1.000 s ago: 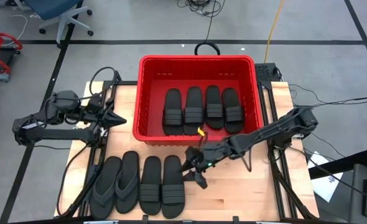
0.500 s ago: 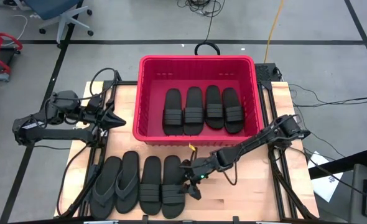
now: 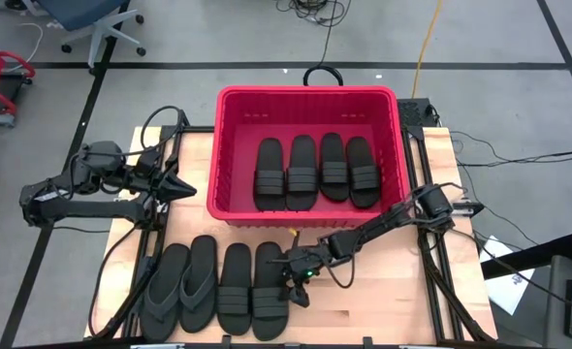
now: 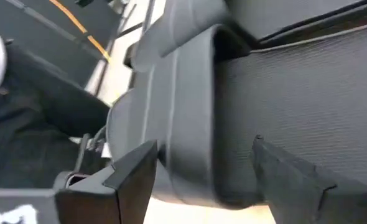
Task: Pick and place slides into bin
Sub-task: Put the black slide into the red container
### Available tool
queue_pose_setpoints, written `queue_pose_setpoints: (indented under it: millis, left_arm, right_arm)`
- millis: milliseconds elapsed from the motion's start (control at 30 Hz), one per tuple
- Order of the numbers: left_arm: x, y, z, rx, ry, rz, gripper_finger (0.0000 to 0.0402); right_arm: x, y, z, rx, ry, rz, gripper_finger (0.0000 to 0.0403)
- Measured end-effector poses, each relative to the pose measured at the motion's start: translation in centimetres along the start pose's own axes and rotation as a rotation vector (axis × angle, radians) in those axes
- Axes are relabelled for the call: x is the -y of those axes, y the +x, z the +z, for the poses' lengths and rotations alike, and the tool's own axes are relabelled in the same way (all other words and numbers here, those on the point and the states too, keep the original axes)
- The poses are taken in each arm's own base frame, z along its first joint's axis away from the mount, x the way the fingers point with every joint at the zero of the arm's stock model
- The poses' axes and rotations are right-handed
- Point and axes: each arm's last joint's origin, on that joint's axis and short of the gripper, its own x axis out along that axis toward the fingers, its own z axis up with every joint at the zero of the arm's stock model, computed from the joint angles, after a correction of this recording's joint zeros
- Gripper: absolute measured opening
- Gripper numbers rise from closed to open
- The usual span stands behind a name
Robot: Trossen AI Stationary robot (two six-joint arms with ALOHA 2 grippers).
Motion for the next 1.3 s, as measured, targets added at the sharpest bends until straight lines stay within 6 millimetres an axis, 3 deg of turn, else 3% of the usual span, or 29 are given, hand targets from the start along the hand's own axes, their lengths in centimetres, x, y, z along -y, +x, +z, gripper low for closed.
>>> queue_pose_setpoints:
  millis: [100,200,467,700,1000,1167,1300]
  left_arm:
    - [0.0,0.0,0.0,-0.001,0.003,0.0,0.0026]
    - [0.0,0.0,0.0,0.0,0.004,0.002,0.0026]
    - [-0.1,0.0,-0.2,-0.019,-0.013,0.013,0.0026]
    - [-0.2,0.0,-0.4,-0.039,-0.039,0.023,0.0026]
    - [-0.3,0.0,-0.5,-0.051,-0.041,0.029,0.0026]
    - [-0.4,0.0,-0.7,-0.072,-0.029,0.039,0.0026]
    - [-0.5,-0.1,-0.8,-0.069,-0.021,0.072,0.0026]
  right_arm:
    - [0.2,0.5,-0.5,-0.035,0.016,0.027,0.0248]
    - [0.4,0.8,-0.7,-0.04,0.016,0.036,0.0219]
    - [-0.4,0.0,0.5,0.034,0.049,0.08,0.0025]
    - [-2.5,-2.1,1.8,0.053,-0.064,0.154,0.0008]
    - [-7.9,-7.8,2.7,0.015,-0.122,0.259,0.0005]
    - [-10.2,-13.2,3.6,0.093,-0.125,0.169,0.0004]
    - [-11.3,-18.8,4.2,0.164,-0.17,0.098,0.0004]
